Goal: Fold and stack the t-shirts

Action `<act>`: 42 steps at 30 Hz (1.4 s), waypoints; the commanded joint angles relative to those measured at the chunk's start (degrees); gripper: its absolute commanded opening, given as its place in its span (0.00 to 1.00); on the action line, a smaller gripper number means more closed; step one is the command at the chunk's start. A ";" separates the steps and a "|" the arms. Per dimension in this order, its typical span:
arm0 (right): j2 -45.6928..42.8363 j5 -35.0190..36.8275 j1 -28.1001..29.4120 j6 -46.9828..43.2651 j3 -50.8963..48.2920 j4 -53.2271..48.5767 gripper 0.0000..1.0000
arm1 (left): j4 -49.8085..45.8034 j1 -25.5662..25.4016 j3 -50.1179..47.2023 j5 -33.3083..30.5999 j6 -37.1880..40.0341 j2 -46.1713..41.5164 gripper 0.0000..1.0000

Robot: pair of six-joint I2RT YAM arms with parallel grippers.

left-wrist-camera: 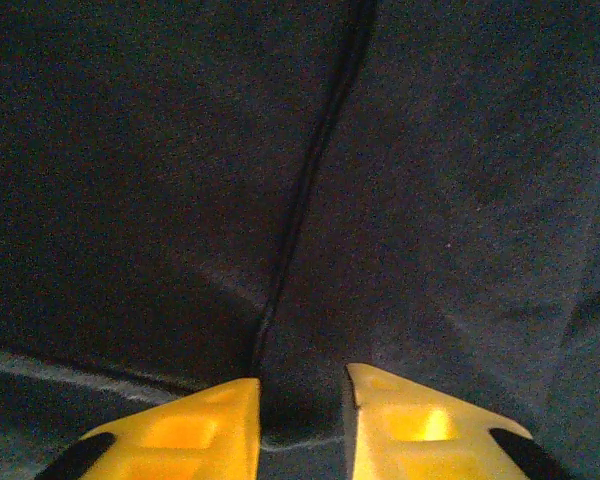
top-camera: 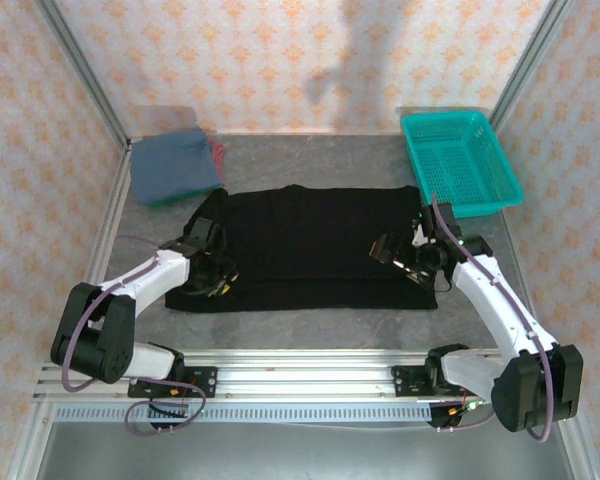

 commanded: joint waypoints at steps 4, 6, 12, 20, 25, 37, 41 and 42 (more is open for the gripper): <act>-1.00 0.44 0.40 1.30 -1.47 0.99 0.99 | -0.38 -0.23 2.37 -0.83 0.38 1.42 0.00; -1.18 0.54 0.35 1.57 -1.81 1.33 0.99 | -0.31 -0.19 3.02 -1.18 0.29 1.70 0.00; -1.37 1.74 0.40 2.08 -2.39 1.36 0.99 | -1.23 0.75 8.53 -1.13 1.51 3.49 0.00; -1.29 3.49 0.39 2.88 -4.26 2.34 0.99 | -1.83 1.91 16.22 -1.18 4.76 10.36 0.00; -1.17 8.90 0.31 4.81 -5.80 0.71 0.99 | -3.63 2.44 24.27 -1.49 8.43 16.04 0.00; 2.98 17.06 -0.13 10.83 -10.24 2.13 0.99 | -12.11 2.14 44.01 0.78 21.65 32.33 0.00; 3.92 18.24 -0.22 11.77 -11.28 3.35 0.99 | -16.19 1.52 50.40 1.46 26.31 37.01 0.00; 4.04 18.05 -0.22 11.82 -11.56 3.84 0.99 | -17.43 1.48 51.75 1.13 27.25 38.02 0.00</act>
